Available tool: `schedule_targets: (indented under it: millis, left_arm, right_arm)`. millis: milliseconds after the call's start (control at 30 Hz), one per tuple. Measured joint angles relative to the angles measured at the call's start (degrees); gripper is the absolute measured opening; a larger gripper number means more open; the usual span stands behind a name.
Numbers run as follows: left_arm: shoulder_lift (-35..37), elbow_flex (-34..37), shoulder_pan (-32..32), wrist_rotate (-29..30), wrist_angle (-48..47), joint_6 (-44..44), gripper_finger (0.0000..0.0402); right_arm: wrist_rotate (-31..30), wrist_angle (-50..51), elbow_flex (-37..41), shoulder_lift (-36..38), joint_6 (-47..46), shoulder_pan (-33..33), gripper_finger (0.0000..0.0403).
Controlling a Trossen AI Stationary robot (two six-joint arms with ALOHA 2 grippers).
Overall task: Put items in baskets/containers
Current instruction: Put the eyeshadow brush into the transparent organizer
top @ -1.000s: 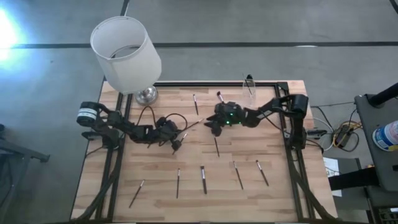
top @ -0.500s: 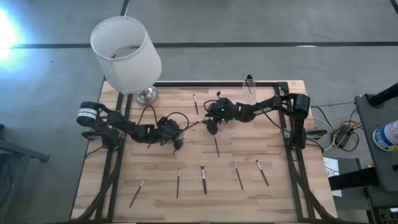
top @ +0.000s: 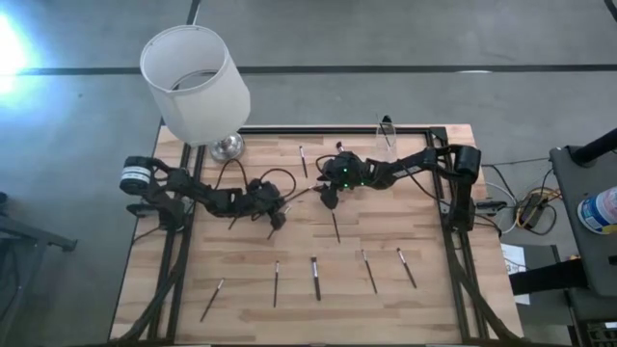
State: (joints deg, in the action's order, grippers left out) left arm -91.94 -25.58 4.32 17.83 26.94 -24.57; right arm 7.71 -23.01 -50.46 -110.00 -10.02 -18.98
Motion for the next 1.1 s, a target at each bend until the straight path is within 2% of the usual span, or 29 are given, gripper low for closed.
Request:
schedule_targets:
  millis: [267,700,933,1100]
  left_arm:
    - [-2.41,0.24,0.09,0.46,1.77,0.57,0.0007]
    - [-7.08,0.31,0.11,0.43,3.10,0.83,0.0001]
    - [-8.09,0.37,0.11,0.43,3.22,1.00,0.0001]
    - [-8.26,0.37,0.11,0.38,3.26,1.80,0.0000]
  right_arm:
    - [0.40,0.12,0.22,0.00,0.12,0.00,0.0196]
    - [-0.27,1.87,0.26,0.00,-1.09,-1.16,0.0196]
    - [1.37,3.25,0.20,-0.55,13.76,-1.53,0.0196]
    - [1.33,10.94,-3.19,-0.66,20.85,-1.58,0.0196]
